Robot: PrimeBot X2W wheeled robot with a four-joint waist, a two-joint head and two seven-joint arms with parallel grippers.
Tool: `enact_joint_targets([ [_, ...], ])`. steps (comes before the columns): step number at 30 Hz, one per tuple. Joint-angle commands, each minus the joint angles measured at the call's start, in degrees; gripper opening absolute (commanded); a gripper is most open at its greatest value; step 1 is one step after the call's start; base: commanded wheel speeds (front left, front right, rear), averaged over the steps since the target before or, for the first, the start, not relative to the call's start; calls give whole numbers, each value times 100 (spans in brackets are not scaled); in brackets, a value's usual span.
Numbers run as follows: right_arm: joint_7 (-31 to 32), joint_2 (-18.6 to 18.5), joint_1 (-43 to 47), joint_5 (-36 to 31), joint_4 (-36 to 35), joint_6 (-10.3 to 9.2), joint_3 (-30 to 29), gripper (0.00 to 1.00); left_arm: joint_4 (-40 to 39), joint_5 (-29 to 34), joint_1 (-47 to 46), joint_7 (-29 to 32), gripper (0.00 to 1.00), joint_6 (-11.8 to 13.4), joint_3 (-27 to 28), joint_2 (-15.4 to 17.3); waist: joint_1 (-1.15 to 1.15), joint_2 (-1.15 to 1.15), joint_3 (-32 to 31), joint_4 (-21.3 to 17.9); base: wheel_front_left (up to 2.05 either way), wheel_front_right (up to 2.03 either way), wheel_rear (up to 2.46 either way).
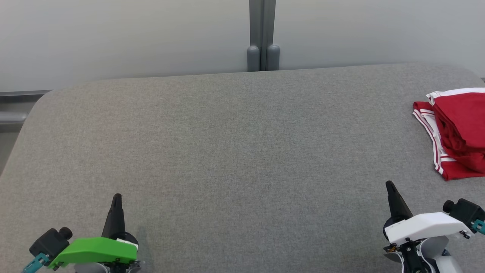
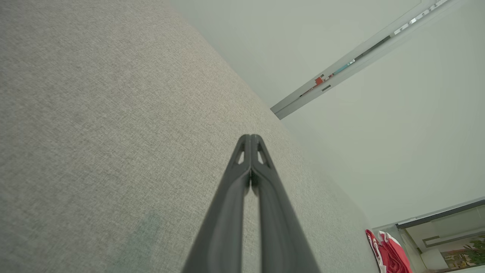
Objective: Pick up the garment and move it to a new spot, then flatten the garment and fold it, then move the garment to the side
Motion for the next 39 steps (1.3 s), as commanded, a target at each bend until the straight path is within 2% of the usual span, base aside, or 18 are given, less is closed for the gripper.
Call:
enact_joint_targets([
  [1, 32, -29, -147, 196, -80, -3, -24, 0, -81, -193, -175, 52, 0, -8, 51, 42, 0, 0, 0, -2, 0, 0, 0],
  [39, 425, -41, -314, 2549, -85, -4, -159, 0, -220, -2243, -318, 641, 0, -14, 353, 46, 0, 0, -8, -58, 0, 0, 0],
])
